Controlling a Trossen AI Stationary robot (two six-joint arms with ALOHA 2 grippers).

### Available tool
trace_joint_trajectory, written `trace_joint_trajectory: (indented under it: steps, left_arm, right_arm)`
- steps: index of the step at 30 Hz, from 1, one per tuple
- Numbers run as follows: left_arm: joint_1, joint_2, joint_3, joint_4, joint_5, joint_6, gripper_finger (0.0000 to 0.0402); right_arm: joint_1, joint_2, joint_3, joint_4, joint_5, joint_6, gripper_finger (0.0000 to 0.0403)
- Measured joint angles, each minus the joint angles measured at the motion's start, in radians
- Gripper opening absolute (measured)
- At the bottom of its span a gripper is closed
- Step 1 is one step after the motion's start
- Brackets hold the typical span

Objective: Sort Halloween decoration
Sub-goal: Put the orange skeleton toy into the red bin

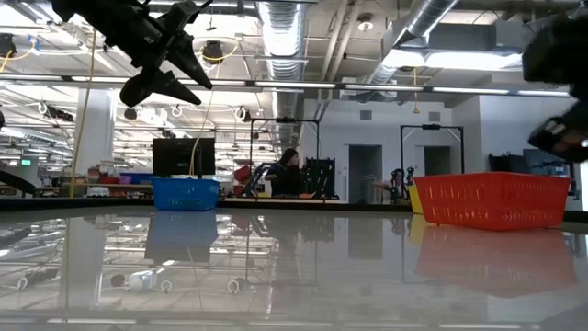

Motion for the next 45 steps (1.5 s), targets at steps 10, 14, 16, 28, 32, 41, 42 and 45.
trace_joint_trajectory:
  steps: [10, 14, 16, 28, 32, 41, 42, 45]
  left_arm:
    - [0.0, 0.0, 0.0, 0.002, 0.0, 0.0, 0.0151]
    - [0.0, 0.0, 0.0, 0.002, 0.001, 0.0, 0.0151]
    - [0.0, 0.0, 0.0, 0.001, 0.001, 0.0, 0.0151]
    - [0.0, 0.0, 0.0, 0.003, 0.008, 0.024, 0.0151]
    - [0.0, 0.0, 0.0, 0.004, 0.009, 0.042, 0.0151]
    - [0.0, 0.0, 0.0, 0.004, 0.008, 0.043, 0.0151]
    - [0.0, 0.0, 0.0, 0.006, 0.008, 0.043, 0.0151]
    - [0.0, 0.0, 0.0, 0.019, 0.01, 0.052, 0.0151]
  right_arm:
    - [-0.211, -0.13, 0.003, 0.056, 0.161, -0.068, 0.0019]
    - [-0.333, -0.113, 0.003, -0.001, 0.168, -0.12, 0.0019]
    - [-0.383, -0.088, 0.004, -0.034, 0.161, -0.147, 0.0019]
    - [-0.485, -0.016, 0.067, -0.2, 0.025, -0.081, 0.0198]
    - [-0.472, -0.059, 0.17, -0.438, 0.072, 0.012, 0.0251]
    - [-0.342, -0.055, 0.298, -0.833, -0.269, 0.356, 0.0234]
    - [-0.333, -0.038, 0.298, -0.861, -0.316, 0.371, 0.023]
    - [-0.316, 0.013, 0.297, -0.938, -0.4, 0.382, 0.022]
